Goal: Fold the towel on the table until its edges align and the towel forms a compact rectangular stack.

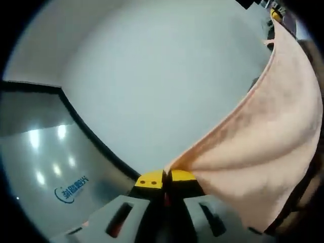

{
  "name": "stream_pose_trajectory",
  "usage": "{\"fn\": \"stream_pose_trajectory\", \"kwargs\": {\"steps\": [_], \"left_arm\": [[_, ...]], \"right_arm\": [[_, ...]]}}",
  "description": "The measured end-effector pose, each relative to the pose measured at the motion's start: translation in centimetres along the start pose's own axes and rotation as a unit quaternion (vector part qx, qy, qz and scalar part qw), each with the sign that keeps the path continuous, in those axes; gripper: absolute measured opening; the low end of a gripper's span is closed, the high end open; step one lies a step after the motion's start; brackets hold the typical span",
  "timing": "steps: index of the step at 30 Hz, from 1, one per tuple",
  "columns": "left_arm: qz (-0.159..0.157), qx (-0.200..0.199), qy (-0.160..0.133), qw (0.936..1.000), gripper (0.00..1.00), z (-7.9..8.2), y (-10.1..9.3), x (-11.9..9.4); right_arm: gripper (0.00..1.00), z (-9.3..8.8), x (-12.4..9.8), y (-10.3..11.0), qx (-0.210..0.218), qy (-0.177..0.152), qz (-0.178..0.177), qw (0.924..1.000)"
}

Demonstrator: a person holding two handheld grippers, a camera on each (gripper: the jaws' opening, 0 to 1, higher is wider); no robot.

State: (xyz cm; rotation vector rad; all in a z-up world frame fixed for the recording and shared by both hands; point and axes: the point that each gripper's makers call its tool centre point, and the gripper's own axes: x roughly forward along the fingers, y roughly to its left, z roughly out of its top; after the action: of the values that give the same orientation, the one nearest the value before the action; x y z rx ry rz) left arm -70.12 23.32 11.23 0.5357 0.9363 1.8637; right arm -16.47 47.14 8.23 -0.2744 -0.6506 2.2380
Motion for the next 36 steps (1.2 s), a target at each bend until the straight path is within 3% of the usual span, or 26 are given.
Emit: {"fn": "stream_pose_trajectory", "kwargs": {"steps": [4,6,11,14,17,19,21,23,25,27,29,30,31,33,34,36], "left_arm": [[-0.03,0.017,0.028,0.999,0.0,-1.7,-2.6,5.5],[-0.037,0.027,0.05,0.9977,0.0,-3.4,-3.1,8.9],[-0.06,0.027,0.068,0.9954,0.0,-5.4,-6.6,16.4],[-0.079,0.011,0.089,0.9928,0.0,-7.6,-8.9,19.6],[-0.105,-0.034,0.115,0.9872,0.0,-10.2,-11.2,24.4],[-0.114,-0.053,0.116,0.9852,0.0,-10.7,-13.1,24.8],[-0.134,-0.093,0.122,0.9791,0.01,-11.6,-14.5,26.6],[-0.169,-0.154,0.133,0.9643,0.1,-12.3,-16.9,25.9],[-0.214,-0.211,0.141,0.9434,0.33,-13.0,-19.1,24.6],[-0.227,-0.217,0.162,0.9354,0.38,-14.9,-18.6,24.4],[-0.202,-0.194,0.182,0.9424,0.38,-17.0,-16.7,23.5],[-0.189,-0.185,0.175,0.9485,0.38,-17.4,-15.6,22.4],[-0.184,-0.185,0.17,0.9504,0.38,-17.7,-14.9,21.0],[-0.169,-0.192,0.161,0.9534,0.38,-17.5,-13.2,20.5],[-0.166,-0.187,0.155,0.9557,0.38,-17.4,-12.8,19.9],[-0.174,-0.146,0.125,0.9658,0.36,-16.6,-12.2,16.5]], "right_arm": [[0.0,-4.4,7.1,0.5,-0.005,0.069,0.011,0.9975],[0.0,-6.4,10.2,1.1,-0.006,0.091,0.017,0.9957],[0.0,-10.6,16.2,2.1,-0.021,0.14,0.023,0.9896],[0.0,-13.5,20.7,1.8,-0.022,0.162,0.022,0.9863],[0.0,-17.1,23.8,3.4,-0.019,0.201,0.037,0.9786],[0.0,-18.6,25.6,3.8,-0.042,0.207,0.035,0.9768],[0.0,-20.0,26.7,4.6,-0.042,0.211,0.042,0.9757],[0.05,-21.5,27.3,5.7,-0.013,0.221,0.049,0.9739],[0.24,-23.0,27.2,6.0,0.005,0.243,0.054,0.9685],[0.32,-22.7,26.8,5.9,0.033,0.222,0.049,0.9733],[0.29,-23.0,25.4,4.8,0.051,0.23,0.031,0.9712],[0.29,-23.0,24.4,4.1,0.059,0.24,0.018,0.9688],[0.28,-22.6,23.8,3.7,0.067,0.232,0.015,0.9703],[0.28,-20.7,23.0,3.3,0.066,0.193,0.019,0.9788],[0.31,-20.1,22.0,3.1,0.052,0.189,0.014,0.9805],[0.3,-19.6,20.3,2.5,0.025,0.2,0.016,0.9794]]}}
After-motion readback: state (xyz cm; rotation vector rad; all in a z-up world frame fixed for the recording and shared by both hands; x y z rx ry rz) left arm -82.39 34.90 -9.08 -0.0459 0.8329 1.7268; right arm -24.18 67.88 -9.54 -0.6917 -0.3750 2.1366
